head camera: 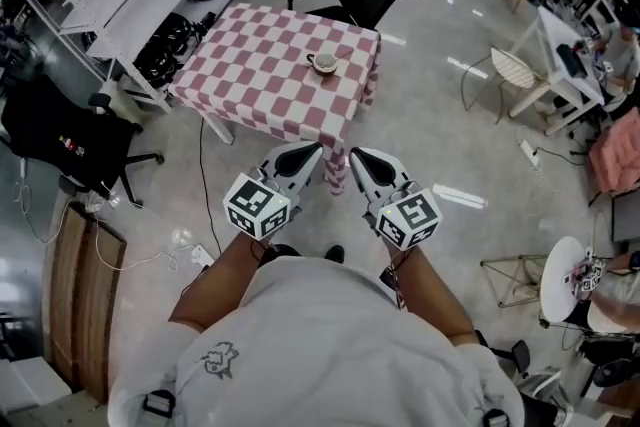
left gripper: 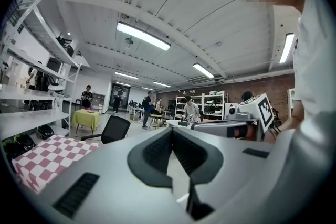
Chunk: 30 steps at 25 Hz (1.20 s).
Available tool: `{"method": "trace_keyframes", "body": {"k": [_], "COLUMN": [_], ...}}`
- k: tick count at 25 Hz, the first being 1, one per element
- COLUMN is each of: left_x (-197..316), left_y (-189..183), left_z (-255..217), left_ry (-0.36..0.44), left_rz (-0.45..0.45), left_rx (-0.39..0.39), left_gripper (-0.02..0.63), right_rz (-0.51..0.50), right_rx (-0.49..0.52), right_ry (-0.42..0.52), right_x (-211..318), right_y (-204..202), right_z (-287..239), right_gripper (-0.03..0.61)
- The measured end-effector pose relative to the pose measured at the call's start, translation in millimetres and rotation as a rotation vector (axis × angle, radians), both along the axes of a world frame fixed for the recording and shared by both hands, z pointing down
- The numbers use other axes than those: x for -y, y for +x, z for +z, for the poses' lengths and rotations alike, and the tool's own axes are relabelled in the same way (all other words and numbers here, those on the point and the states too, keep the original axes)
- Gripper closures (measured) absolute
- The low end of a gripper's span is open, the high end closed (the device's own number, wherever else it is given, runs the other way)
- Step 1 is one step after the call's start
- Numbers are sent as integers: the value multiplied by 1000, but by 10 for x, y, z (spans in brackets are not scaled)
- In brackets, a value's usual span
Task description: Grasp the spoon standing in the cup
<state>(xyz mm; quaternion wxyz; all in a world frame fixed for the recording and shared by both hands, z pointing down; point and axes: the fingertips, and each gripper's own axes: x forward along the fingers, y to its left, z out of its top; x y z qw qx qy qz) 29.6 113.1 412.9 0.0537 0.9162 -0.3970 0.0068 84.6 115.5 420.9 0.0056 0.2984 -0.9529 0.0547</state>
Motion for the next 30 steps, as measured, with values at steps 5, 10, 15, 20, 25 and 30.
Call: {"method": "trace_keyframes", "body": {"k": [5, 10, 15, 20, 25, 30], "left_x": [227, 470, 753, 1139, 1627, 2116], "left_y": [108, 107, 76, -78, -407, -836], "left_z": [11, 71, 90, 92, 153, 132], "left_ry": [-7, -15, -17, -15, -13, -9], "left_rz": [-19, -21, -3, 12, 21, 40], "left_rx": [1, -3, -4, -5, -5, 8], "left_gripper": [600, 600, 600, 600, 600, 600], "right_rz": [-2, -14, -22, -15, -3, 28], "right_rx": [22, 21, -9, -24, -31, -9], "right_ry": [-21, -29, -14, -24, -18, -28], "right_x": [267, 505, 736, 1123, 1633, 2168], "right_y": [162, 112, 25, -111, -403, -806], "right_z": [41, 88, 71, 105, 150, 169], "right_gripper": [548, 546, 548, 547, 548, 546]}}
